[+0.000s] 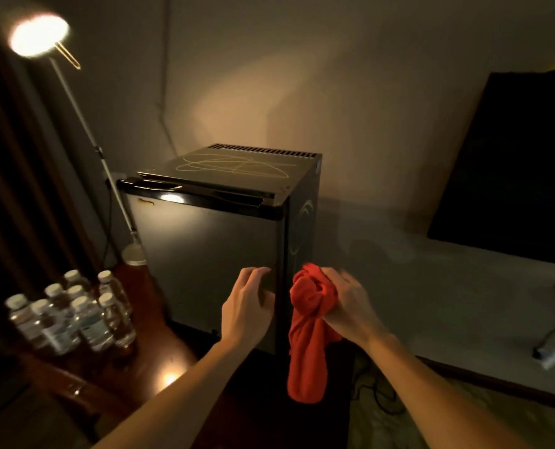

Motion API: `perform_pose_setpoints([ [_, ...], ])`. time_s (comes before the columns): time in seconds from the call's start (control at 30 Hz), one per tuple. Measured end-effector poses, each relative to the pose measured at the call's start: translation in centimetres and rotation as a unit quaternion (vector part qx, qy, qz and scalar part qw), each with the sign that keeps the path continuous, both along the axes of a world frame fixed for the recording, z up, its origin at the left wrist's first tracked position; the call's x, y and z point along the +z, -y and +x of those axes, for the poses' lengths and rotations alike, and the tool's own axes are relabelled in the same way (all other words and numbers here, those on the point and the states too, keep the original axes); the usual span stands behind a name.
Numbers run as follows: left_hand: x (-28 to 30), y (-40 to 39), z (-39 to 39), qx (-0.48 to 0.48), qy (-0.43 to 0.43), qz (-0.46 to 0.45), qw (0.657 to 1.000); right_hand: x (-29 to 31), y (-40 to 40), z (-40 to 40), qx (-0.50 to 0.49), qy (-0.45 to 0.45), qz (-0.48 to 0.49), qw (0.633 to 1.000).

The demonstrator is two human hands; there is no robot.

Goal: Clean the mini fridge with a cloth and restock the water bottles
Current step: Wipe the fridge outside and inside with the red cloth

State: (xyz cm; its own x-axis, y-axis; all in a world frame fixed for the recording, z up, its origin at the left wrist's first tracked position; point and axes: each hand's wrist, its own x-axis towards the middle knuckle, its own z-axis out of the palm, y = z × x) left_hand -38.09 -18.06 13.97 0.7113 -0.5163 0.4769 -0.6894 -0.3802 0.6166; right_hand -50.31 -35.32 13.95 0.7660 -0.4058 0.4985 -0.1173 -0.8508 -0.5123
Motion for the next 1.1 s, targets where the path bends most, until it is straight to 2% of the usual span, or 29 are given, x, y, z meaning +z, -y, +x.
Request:
perform_pose_setpoints([
  [0.27, 4.3, -0.9, -1.5, 0.023, -0.023, 0.047, 0.998, 4.1, -0.3, -1.1, -0.012, 0.084, 0.081, 0.993],
  [0.4, 5.1, 0.1, -2.1, 0.030, -0.030, 0.057, 0.997, 4.9, -0.4, -1.0, 0.002, 0.066, 0.113, 0.991],
  [0.7, 5.1, 2.8, -0.7, 0.011, 0.058, 0.077, 0.995, 5.4, 1.2, 2.0, 0.014, 0.005, 0.090, 0.996],
  [0.9, 4.2, 5.1, 0.1, 0.022, 0.072, 0.109, 0.991, 4.6, 4.7, 3.7, -0.067, -0.035, 0.100, 0.992],
  [1.1, 3.4, 8.0, 1.3, 0.026, 0.078, 0.129, 0.988, 4.6, 6.7, 4.3, -0.035, 0.012, 0.122, 0.992],
])
